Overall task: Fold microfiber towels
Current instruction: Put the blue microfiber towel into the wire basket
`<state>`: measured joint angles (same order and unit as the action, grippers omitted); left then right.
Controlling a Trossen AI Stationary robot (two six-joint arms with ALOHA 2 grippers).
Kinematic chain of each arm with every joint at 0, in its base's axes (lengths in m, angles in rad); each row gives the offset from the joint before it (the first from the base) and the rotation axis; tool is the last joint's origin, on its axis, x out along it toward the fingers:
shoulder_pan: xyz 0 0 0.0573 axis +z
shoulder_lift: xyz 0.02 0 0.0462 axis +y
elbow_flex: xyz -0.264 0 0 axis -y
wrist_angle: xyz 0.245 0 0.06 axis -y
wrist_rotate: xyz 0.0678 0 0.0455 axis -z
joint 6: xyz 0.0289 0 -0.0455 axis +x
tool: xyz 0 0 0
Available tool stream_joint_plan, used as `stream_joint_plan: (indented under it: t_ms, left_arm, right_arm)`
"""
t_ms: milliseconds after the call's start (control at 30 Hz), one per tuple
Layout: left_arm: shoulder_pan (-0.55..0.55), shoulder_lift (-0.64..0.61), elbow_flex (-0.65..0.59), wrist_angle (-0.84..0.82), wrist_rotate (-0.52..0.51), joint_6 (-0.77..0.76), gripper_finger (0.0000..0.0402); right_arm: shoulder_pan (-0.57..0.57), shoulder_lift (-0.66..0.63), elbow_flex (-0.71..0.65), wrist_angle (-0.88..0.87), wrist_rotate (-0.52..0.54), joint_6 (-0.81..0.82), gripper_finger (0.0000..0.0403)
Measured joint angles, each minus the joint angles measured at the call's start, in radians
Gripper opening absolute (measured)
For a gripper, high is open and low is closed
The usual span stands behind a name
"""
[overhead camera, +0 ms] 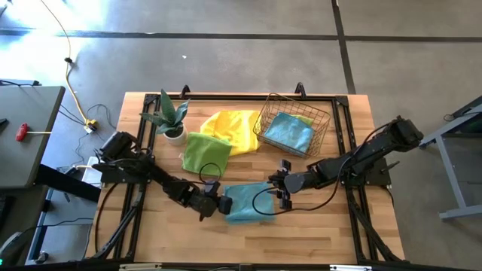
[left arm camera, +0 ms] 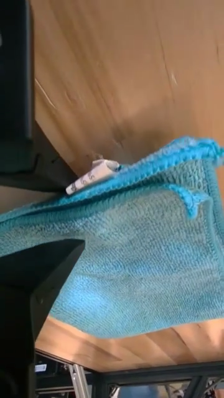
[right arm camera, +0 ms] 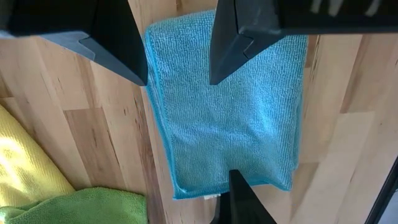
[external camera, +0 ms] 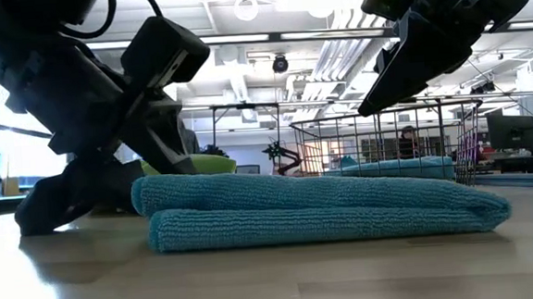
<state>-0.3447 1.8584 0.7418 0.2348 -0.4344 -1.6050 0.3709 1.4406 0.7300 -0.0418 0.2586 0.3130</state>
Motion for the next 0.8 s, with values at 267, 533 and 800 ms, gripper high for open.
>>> stream_joint_plan:
  t_ms: [267, 533, 800]
  left_arm:
    - [0.014, 0.002, 0.000, 0.000, -0.024, 0.023, 0.0034]
    - [0.016, 0.003, 0.002, 0.045, -0.025, 0.180, 0.0005]
    - [0.027, 0.006, 0.049, 0.096, 0.007, 0.358, 0.0002]
  right_arm:
    - [0.000, 0.000, 0.000, 0.000, 0.000, 0.000, 0.0165]
    - [0.000, 0.000, 0.000, 0.001, 0.000, 0.000, 0.0165]
    - [0.000, 0.000, 0.000, 0.001, 0.000, 0.000, 0.0165]
